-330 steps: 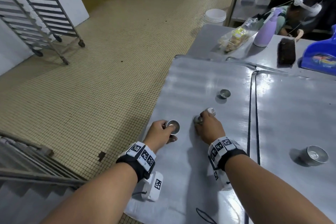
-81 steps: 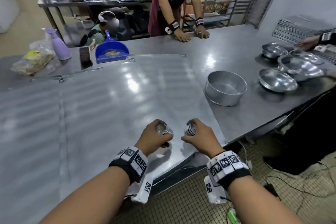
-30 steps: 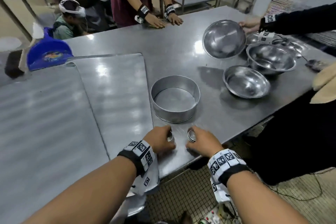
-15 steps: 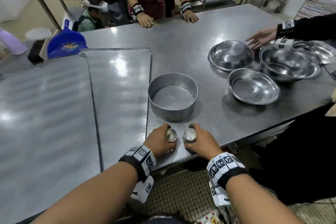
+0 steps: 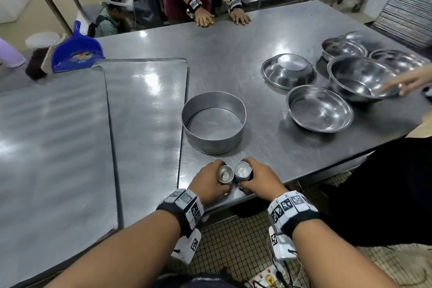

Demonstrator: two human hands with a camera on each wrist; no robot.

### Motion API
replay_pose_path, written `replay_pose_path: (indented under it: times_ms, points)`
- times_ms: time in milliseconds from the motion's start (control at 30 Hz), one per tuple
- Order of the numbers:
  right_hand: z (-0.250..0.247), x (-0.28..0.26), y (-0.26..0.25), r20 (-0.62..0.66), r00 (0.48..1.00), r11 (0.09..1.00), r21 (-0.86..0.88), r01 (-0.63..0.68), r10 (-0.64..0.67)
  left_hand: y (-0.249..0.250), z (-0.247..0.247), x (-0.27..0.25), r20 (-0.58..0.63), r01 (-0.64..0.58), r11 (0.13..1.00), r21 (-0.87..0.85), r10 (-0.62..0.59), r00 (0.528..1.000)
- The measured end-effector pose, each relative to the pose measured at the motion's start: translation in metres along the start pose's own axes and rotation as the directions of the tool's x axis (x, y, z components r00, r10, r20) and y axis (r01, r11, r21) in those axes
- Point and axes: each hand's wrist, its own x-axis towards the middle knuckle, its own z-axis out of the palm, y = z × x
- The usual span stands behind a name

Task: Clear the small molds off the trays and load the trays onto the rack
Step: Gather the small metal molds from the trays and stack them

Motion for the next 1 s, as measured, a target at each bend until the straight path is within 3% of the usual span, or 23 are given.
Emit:
replay_pose_path:
  times_ms: [400,667,733,800,900,933,1000]
  points:
    - [-0.004,0.008,0.003,0.05,0.999,1.0,-0.015,0.008,-0.008,0.001,-0.002,-0.001,0.024,0.005,1.0,0.011,-0.006,1.0]
    - [-0.033,0.011,0.015,0.088,0.995,0.999,-0.005,-0.041,0.041,-0.011,-0.04,0.002,0.189,0.006,0.994,0.108,-0.026,0.982]
    - [-0.045,0.017,0.017,0.03,0.997,0.996,-0.048,-0.074,0.076,-0.019,-0.056,0.003,0.08,0.024,0.993,0.116,-0.034,0.996]
    - [-0.057,0.025,0.012,-0.047,0.994,0.992,-0.082,-0.101,0.097,-0.026,-0.072,0.007,-0.143,0.035,0.994,0.102,-0.02,0.99]
    - [-0.069,0.04,-0.009,-0.158,0.987,0.992,-0.118,-0.052,0.033,-0.023,-0.088,0.014,-0.433,0.012,0.991,0.134,0.047,0.9]
    - [-0.07,0.045,-0.017,-0.168,0.985,0.99,-0.139,-0.001,-0.023,-0.021,-0.091,0.017,-0.457,0.004,0.989,0.151,0.066,0.887]
    - [-0.069,0.055,-0.034,-0.147,0.981,0.977,-0.188,0.101,-0.129,-0.017,-0.094,0.024,-0.417,0.019,0.984,0.175,0.056,0.907]
